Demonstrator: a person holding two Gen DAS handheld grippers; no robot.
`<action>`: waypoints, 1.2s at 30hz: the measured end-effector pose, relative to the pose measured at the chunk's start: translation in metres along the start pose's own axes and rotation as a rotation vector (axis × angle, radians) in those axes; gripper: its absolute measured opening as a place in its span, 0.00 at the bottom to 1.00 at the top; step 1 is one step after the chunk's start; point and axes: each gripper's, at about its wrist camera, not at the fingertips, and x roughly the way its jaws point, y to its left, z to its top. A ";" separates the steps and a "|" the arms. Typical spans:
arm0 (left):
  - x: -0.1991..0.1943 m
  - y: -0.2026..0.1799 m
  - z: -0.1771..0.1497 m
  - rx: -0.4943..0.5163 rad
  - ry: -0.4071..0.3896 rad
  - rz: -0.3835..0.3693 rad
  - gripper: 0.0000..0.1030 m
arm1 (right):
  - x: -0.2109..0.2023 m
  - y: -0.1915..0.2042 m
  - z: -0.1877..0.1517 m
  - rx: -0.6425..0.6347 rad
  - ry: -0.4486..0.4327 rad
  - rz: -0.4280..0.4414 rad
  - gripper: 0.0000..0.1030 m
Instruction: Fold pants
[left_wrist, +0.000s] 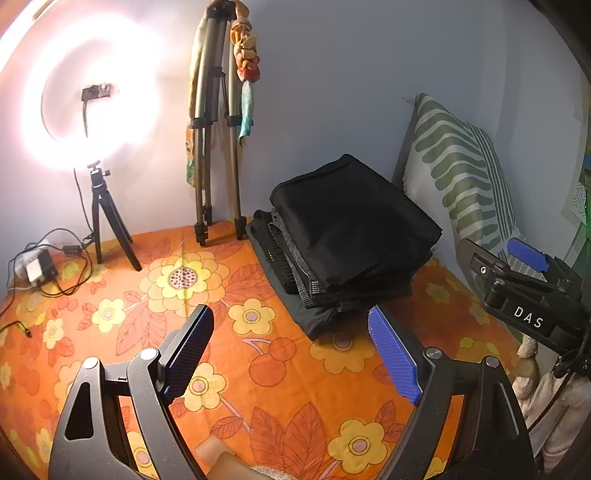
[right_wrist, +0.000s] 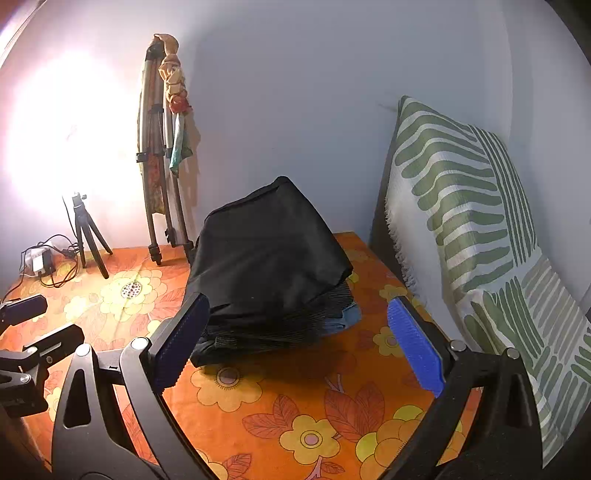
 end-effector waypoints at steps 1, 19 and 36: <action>0.000 -0.001 0.000 0.000 -0.001 0.001 0.83 | 0.000 0.000 0.000 -0.002 -0.001 0.000 0.96; 0.001 -0.005 -0.001 0.011 0.001 0.010 0.83 | 0.000 0.001 0.000 -0.002 0.001 0.001 0.96; -0.002 -0.004 -0.002 0.016 -0.005 0.014 0.83 | -0.001 0.002 -0.001 0.000 0.002 0.000 0.96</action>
